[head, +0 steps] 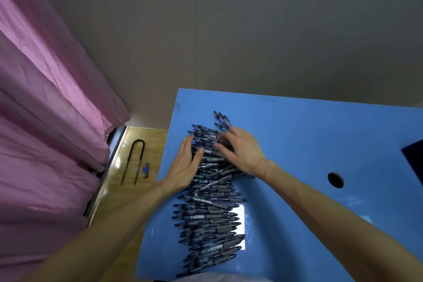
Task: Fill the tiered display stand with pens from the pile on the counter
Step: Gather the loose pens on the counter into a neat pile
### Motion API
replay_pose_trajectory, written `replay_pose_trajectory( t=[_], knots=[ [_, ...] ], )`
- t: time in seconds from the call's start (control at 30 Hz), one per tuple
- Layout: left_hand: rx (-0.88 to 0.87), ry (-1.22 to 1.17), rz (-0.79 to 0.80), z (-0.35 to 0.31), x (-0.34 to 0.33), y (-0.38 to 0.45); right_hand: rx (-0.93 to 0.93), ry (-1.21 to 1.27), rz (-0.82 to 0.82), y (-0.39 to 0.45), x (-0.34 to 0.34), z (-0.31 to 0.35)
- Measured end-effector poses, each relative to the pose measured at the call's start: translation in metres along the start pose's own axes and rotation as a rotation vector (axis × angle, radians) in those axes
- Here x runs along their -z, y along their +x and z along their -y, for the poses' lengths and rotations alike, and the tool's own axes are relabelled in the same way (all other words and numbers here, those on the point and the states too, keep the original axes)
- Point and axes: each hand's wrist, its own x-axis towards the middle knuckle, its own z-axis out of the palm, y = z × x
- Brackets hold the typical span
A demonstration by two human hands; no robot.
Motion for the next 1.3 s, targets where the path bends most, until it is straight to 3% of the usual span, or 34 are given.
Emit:
replay_pose_trajectory(
  t=[0.07, 0.17, 0.23, 0.4, 0.77, 1.3],
  knots=[
    [-0.002, 0.035, -0.016, -0.003, -0.001, 0.006, -0.167, 0.02, -0.025, 0.021, 0.002, -0.009],
    [0.01, 0.092, -0.072, -0.003, 0.0, 0.016, -0.447, 0.073, 0.161, 0.051, 0.001, -0.024],
    [0.046, 0.111, -0.064, -0.001, 0.002, 0.024, -0.499, 0.054, 0.27, 0.065, -0.005, -0.033],
    [0.117, 0.175, -0.027, 0.002, 0.007, 0.042, -0.405, 0.015, 0.409, 0.09, -0.017, -0.038],
    [0.055, 0.244, 0.027, -0.016, 0.014, 0.072, -0.187, -0.101, 0.614, 0.095, -0.012, -0.043],
    [0.084, 0.13, 0.046, -0.007, 0.028, 0.046, -0.146, -0.238, 0.605, 0.084, 0.0, -0.023]
  ],
)
